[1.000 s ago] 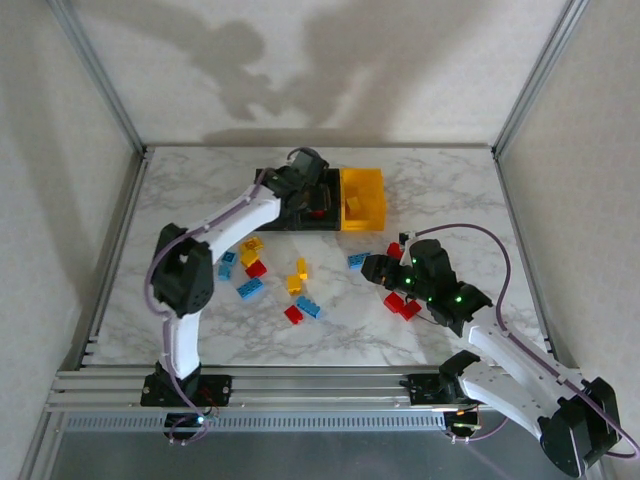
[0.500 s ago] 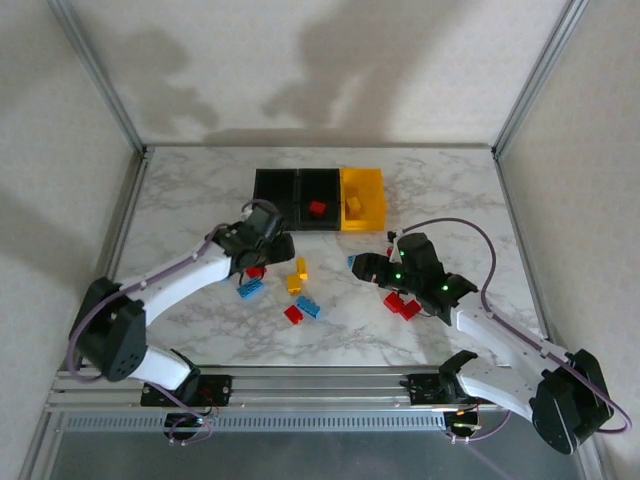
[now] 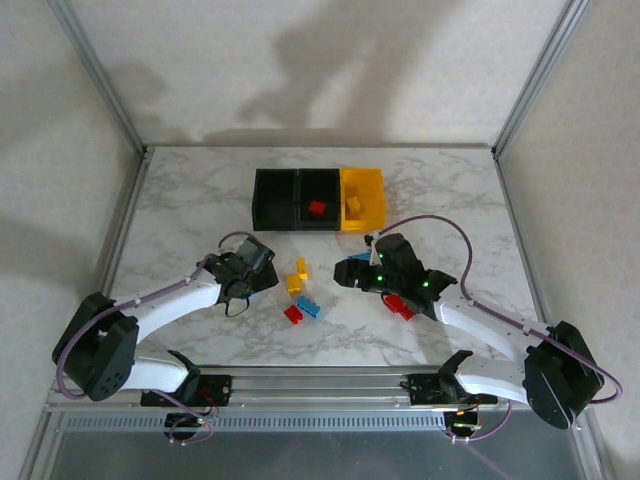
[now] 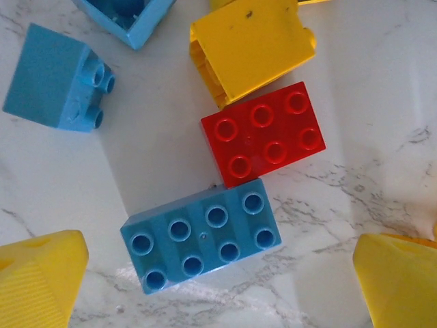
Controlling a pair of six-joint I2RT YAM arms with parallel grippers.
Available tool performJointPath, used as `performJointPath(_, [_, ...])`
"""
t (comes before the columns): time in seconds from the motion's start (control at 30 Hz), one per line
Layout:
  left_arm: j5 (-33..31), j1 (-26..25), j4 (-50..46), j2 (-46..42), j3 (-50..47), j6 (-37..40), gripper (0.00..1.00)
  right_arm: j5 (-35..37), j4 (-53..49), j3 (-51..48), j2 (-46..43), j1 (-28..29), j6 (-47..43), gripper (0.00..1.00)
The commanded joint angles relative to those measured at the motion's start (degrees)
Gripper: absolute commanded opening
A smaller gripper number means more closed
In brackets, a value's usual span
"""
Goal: Sort the legos into containers by color
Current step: Pick up the lego from the center of the table, then place the lego in the container.
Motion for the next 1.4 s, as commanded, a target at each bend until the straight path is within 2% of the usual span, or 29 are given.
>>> performJointPath(0.0, [-0.6, 0.3, 2.8, 1.9, -1.7, -3.3, 0.99, 1.3, 0.9, 1.9, -0.2, 0.4, -0.3, 0.68])
performJointPath(0.17, [-1.2, 0.3, 4.8, 6.0, -1.5, -3.7, 0.97, 1.6, 0.4, 1.6, -0.5, 0.4, -0.1, 0.68])
performJointPath(0.27, [-2.2, 0.4, 5.0, 7.7, -1.1, -3.7, 0.93, 2.0, 0.2, 1.5, -0.9, 0.4, 0.0, 0.68])
performJointPath(0.53, [-1.2, 0.2, 4.1, 9.1, -0.3, -2.4, 0.59, 2.8, -0.3, 1.3, -1.1, 0.4, 0.1, 0.68])
performJointPath(0.7, [-1.2, -0.3, 0.5, 5.2, 0.7, -1.5, 0.54, 2.3, 0.4, 1.3, -0.7, 0.4, 0.1, 0.68])
performJointPath(0.87, [-2.6, -0.3, -3.5, 1.0, 4.5, 0.6, 0.53, 1.7, 0.9, 1.8, 0.0, 0.4, -0.3, 0.68])
performJointPath(1.07, [-1.8, 0.5, -5.9, 3.8, 15.6, 10.3, 0.54, 1.7, 0.6, 2.6, 0.0, 0.4, -0.6, 0.68])
performJointPath(1.37, [-1.0, 4.4, -17.4, 20.7, 43.3, 35.6, 0.57, 2.7, -0.1, 2.2, -2.4, 0.6, 0.1, 0.68])
